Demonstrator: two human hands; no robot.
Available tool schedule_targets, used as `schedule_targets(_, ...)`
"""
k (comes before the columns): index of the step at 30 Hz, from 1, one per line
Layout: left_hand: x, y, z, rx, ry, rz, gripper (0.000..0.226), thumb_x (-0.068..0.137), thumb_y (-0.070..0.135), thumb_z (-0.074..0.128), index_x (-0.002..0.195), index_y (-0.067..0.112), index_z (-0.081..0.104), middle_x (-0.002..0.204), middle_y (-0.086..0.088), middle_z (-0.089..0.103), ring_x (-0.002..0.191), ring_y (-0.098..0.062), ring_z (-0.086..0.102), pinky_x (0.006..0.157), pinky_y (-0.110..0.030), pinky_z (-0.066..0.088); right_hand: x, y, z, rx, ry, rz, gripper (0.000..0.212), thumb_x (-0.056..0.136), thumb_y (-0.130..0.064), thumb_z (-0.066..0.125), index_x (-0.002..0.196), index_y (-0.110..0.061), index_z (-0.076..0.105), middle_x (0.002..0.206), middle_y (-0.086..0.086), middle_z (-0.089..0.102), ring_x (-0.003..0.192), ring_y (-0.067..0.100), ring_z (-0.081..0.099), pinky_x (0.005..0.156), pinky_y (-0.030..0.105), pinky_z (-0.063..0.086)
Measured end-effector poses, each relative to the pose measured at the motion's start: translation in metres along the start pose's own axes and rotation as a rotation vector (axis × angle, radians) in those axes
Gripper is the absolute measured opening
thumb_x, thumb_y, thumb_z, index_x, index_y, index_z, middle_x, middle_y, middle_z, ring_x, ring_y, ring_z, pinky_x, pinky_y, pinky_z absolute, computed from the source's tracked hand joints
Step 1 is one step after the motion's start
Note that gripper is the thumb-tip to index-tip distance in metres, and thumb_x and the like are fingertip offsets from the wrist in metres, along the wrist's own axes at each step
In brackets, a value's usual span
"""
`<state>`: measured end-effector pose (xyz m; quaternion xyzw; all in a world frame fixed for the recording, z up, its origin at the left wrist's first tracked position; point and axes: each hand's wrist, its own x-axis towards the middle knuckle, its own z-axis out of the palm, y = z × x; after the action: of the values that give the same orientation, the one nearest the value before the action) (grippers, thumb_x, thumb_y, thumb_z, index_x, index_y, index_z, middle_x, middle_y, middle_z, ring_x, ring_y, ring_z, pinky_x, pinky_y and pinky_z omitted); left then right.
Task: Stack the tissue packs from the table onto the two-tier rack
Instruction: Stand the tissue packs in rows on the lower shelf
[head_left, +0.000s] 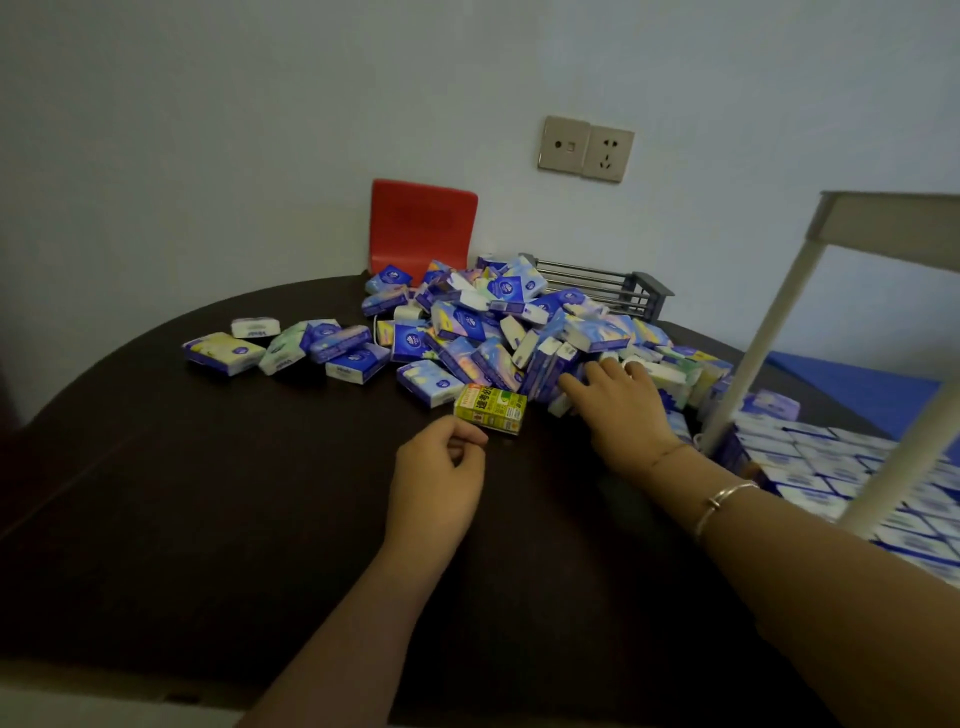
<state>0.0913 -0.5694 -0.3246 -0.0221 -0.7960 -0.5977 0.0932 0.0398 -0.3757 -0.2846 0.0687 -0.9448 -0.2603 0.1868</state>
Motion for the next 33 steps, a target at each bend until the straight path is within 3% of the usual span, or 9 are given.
schedule_targets(3,0.0,-0.001,-0.001,-0.06,-0.006,0.028,0.022,0.09,0.008,0.056,0.104,0.025,0.062,0.106,0.008,0.062,0.087,-0.003,0.059,0.064,-0.014,0.041,-0.013,-0.009,-0.012,0.13,0.056,0.026,0.05,0.086,-0.017,0.056,0.133,-0.024,0.04,0.122,0.007,0.052,0.116,0.029,0.043,0.096,0.04,0.033)
schedule_targets(6,-0.001,-0.004,-0.002,-0.04,-0.044,0.099,0.048,0.087,0.01,0.062,0.128,0.031,0.049,0.126,0.017,0.048,0.11,-0.002,0.05,0.082,-0.016,0.039,-0.027,-0.014,-0.027,0.279,0.128,0.028,0.046,0.083,-0.02,0.059,0.128,-0.025,0.046,0.114,0.004,0.058,0.113,0.029,0.046,0.094,0.04,0.033)
schedule_targets(11,-0.007,-0.003,-0.006,-0.048,-0.129,0.259,0.064,0.085,0.011,0.067,0.138,0.033,0.042,0.137,0.018,0.038,0.126,0.003,0.034,0.103,-0.019,0.033,-0.054,-0.017,-0.058,0.801,0.075,-0.044,0.045,0.079,-0.022,0.068,0.118,-0.032,0.049,0.105,-0.008,0.063,0.096,0.014,0.058,0.081,0.032,0.047)
schedule_targets(16,-0.014,0.006,-0.009,-0.05,-0.174,0.29,0.033,0.088,0.011,0.063,0.117,0.027,0.057,0.111,0.017,0.058,0.102,0.008,0.054,0.076,0.0,0.039,-0.068,-0.016,-0.067,1.014,-0.014,-0.078,0.047,0.083,-0.017,0.068,0.121,-0.035,0.048,0.106,-0.016,0.056,0.096,0.001,0.055,0.08,0.016,0.045)
schedule_targets(21,-0.02,0.013,-0.01,-0.326,-0.305,0.093,0.024,0.095,0.016,0.054,0.099,0.037,0.043,0.093,0.025,0.05,0.073,0.019,0.056,0.06,-0.002,0.045,-0.065,-0.015,-0.056,1.324,0.008,0.113,0.042,0.082,-0.017,0.071,0.117,-0.03,0.051,0.11,0.0,0.063,0.102,0.012,0.062,0.081,0.031,0.057)
schedule_targets(23,-0.019,0.014,-0.008,-0.394,-0.344,0.053,0.017,0.093,0.02,0.057,0.104,0.03,0.048,0.104,0.015,0.059,0.082,0.017,0.061,0.067,-0.005,0.049,-0.064,-0.02,-0.054,1.455,0.019,0.186,0.034,0.082,-0.011,0.069,0.112,-0.019,0.056,0.11,-0.001,0.062,0.104,0.014,0.061,0.081,0.028,0.057)
schedule_targets(27,-0.015,0.008,-0.003,-0.329,-0.326,0.063,0.045,0.079,0.018,0.074,0.108,0.035,0.044,0.115,0.011,0.06,0.104,-0.001,0.061,0.092,-0.026,0.051,-0.062,-0.033,-0.054,1.675,0.003,0.238,0.029,0.084,-0.002,0.065,0.11,-0.009,0.055,0.106,-0.004,0.06,0.096,0.01,0.064,0.074,0.018,0.056)
schedule_targets(30,-0.011,0.007,-0.003,-0.28,-0.265,0.041,0.051,0.077,0.017,0.076,0.108,0.035,0.039,0.119,0.013,0.056,0.107,-0.003,0.058,0.095,-0.03,0.05,-0.056,-0.035,-0.053,1.811,-0.098,0.246,0.029,0.089,-0.002,0.058,0.117,-0.006,0.053,0.107,-0.001,0.063,0.089,0.001,0.064,0.065,0.012,0.053)
schedule_targets(33,-0.008,0.005,-0.003,-0.189,-0.195,0.048,0.054,0.081,0.02,0.074,0.114,0.034,0.034,0.115,0.014,0.049,0.101,0.001,0.053,0.086,-0.021,0.047,-0.041,-0.033,-0.038,1.662,0.022,0.309,0.024,0.092,-0.004,0.053,0.115,-0.01,0.054,0.116,0.003,0.063,0.105,0.009,0.059,0.079,0.017,0.052)
